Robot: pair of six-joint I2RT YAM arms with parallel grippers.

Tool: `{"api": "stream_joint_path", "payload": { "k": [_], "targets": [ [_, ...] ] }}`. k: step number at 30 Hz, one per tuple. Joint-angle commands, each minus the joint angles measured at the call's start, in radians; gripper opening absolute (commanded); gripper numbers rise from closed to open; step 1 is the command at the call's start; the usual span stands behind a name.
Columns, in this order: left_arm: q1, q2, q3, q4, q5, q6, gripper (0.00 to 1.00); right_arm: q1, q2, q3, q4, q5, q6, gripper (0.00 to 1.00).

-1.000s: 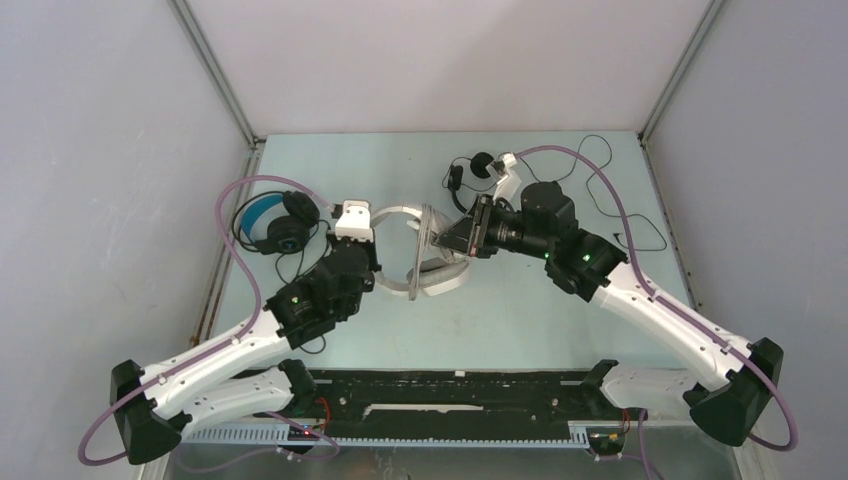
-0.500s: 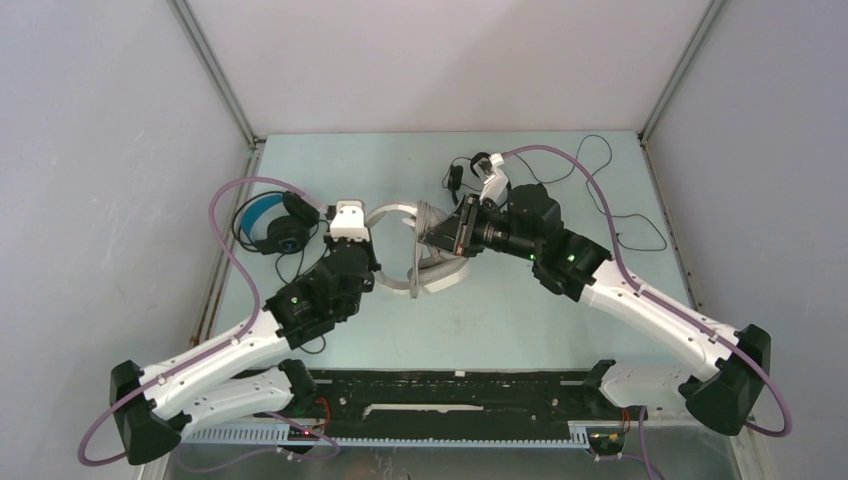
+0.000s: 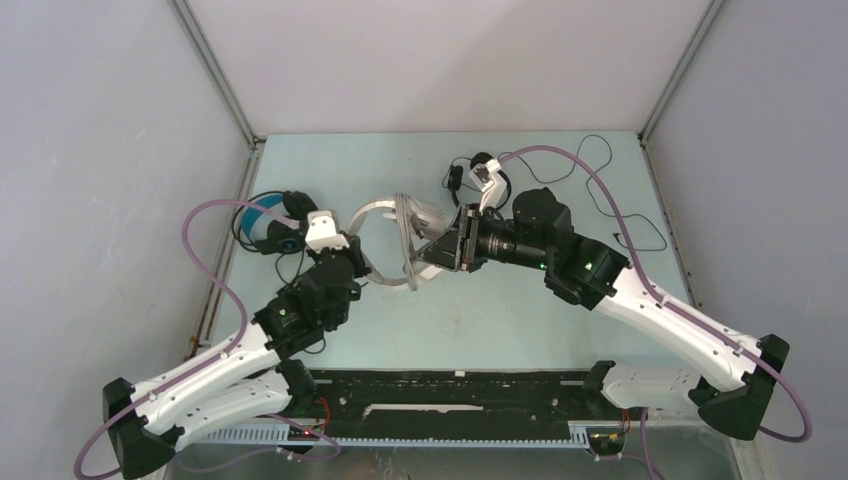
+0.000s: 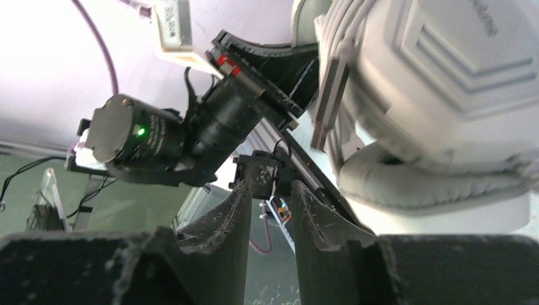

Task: Wrap the headphones
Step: Wrap the headphones cable around the headphones, then place the headphones at the center of the board.

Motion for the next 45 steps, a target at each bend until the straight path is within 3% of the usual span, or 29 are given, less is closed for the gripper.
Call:
{"api": "stream_joint_path", "payload": {
  "k": [1,6,14,17,27,45],
  "targets": [
    [0.002,-0.031,-0.010,0.203,-0.039,-0.089,0.00,0.003,-0.015,0.044,-0.003,-0.065,-0.023,0.33],
    [0.002,-0.047,-0.038,0.289,-0.020,-0.048,0.00,0.002,-0.045,0.072,-0.033,-0.072,-0.060,0.32],
    [0.002,-0.053,-0.062,0.338,-0.001,0.017,0.00,0.004,-0.079,0.204,-0.073,0.089,-0.180,0.37],
    [0.002,-0.060,-0.070,0.339,0.003,0.018,0.00,0.007,-0.042,0.260,-0.107,0.128,-0.223,0.42],
    [0.001,-0.044,-0.050,0.322,0.016,0.044,0.00,0.062,0.134,0.403,-0.187,0.227,-0.344,0.41],
    [0.002,-0.034,-0.050,0.311,0.024,0.026,0.00,0.050,0.175,0.309,-0.075,0.303,-0.402,0.35]
  ]
}}
